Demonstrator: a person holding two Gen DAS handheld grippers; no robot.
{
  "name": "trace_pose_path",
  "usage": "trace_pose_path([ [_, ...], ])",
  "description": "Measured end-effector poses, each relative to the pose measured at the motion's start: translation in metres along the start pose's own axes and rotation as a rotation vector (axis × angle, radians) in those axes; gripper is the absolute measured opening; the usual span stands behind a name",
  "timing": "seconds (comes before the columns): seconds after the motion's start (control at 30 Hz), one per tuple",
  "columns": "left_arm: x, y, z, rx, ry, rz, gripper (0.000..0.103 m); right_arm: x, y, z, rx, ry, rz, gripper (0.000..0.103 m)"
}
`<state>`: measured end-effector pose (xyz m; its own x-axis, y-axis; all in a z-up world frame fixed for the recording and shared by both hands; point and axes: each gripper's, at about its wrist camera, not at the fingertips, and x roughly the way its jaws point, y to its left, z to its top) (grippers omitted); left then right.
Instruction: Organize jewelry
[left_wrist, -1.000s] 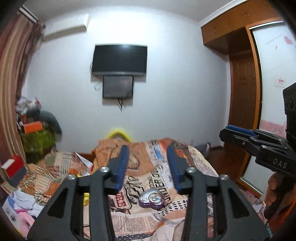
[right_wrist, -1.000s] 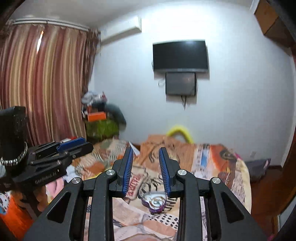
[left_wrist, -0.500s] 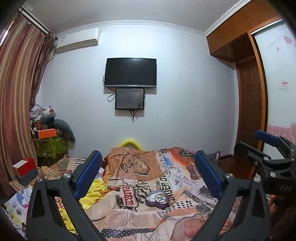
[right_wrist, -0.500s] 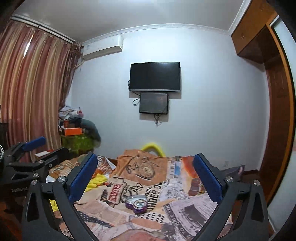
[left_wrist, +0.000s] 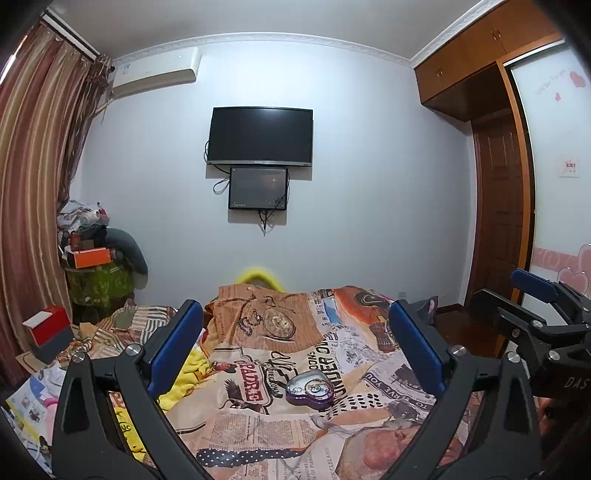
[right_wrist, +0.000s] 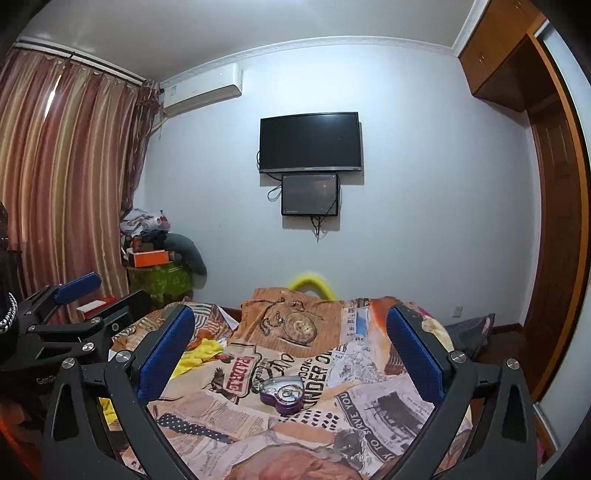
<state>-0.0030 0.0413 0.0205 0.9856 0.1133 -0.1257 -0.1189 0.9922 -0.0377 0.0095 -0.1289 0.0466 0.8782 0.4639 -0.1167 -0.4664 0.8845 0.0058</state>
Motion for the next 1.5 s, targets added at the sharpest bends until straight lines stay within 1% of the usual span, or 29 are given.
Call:
trace_pose_path([
  [0.73,0.007,-0.0035,-0.0102,-0.006,0.028,0.005,0.103,-0.0053,-0.0061,0.0007,0.04,0.031,0.001,0.103],
  [1.5,0.0059,-0.001,-0.0075,-0.013,0.022,-0.042,0.103,-0.008,-0.0086,0.0015,0.042,0.023,-0.01,0.103],
])
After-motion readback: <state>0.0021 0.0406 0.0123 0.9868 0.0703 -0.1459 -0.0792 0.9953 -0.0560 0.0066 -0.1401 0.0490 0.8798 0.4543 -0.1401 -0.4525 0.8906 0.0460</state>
